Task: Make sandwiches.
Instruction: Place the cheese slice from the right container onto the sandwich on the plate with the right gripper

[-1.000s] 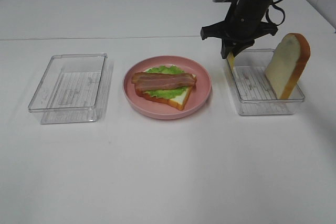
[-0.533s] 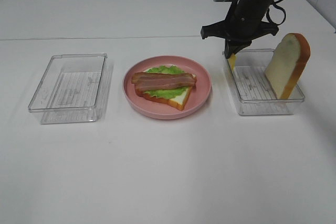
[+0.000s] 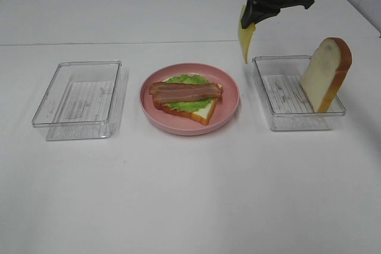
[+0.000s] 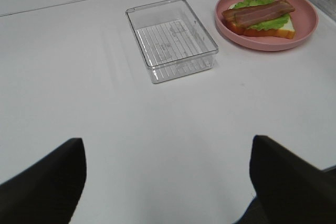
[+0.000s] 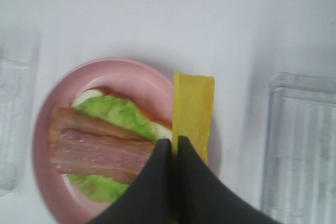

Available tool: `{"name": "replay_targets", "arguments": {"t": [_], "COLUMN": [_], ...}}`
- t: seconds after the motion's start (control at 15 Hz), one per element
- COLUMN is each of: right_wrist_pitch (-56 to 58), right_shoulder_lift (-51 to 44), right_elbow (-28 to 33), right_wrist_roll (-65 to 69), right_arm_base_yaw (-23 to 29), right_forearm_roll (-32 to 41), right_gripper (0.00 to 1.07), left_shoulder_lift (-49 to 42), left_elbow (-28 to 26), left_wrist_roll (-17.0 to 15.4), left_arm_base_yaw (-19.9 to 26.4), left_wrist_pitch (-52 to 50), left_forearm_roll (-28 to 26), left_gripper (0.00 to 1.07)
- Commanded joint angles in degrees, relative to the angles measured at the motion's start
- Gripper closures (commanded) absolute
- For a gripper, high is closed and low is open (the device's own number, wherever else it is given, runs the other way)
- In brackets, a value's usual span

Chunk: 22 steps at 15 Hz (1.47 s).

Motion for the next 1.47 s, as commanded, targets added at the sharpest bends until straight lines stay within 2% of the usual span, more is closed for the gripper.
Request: {"name": "replay_targets", "arguments": {"t": [0.07,0.2,0.33,0.53,0.87,1.07,1.47], "right_wrist_pitch": [2.46,3.32,4.64,7.28,6.42,4.30,-1.26], "right_shoulder_lift": [-0.46,-0.29,0.57,4.18,10.60,13.06,12.78], "right_elbow": [0.23,1.15,3.84,5.61,5.61,5.61,5.44], "right_wrist_roll": [-6.76,-10.60,-17.36,-22.98,-25.04,-24.98,-15.99], "right_arm_base_yaw": [0.17,0.17,0.23,0.34,2.52,2.75,2.75], "right_forearm_roll": [11.52,19.02,30.48,42.17,51.68,51.17,35.12], "right_gripper": [1.07,1.07,1.07,1.07,1.07,1.07,1.07], "left_shoulder_lift": [-0.57,-0.57,-0.57,-0.57,-0.57,-0.57,-0.57], "left_elbow": [0.11,0.11,0.11,0.11,0.11,0.11,0.11], "left_wrist_roll": [-0.46,-0.46,-0.46,-0.46,-0.46,-0.46,-0.46], "left_arm_base_yaw": [-0.06,-0.06,-0.06,-0.06,-0.06,-0.06,-0.06], "left_wrist_pitch": [-0.57,-0.57,-0.57,-0.57,-0.57,-0.57,-0.57], "left_forearm_roll": [0.17,0.17,0.17,0.17,0.17,0.17,0.17], "left_gripper": [0.26,0.26,0.26,0.26,0.26,0.26,0.26]}}
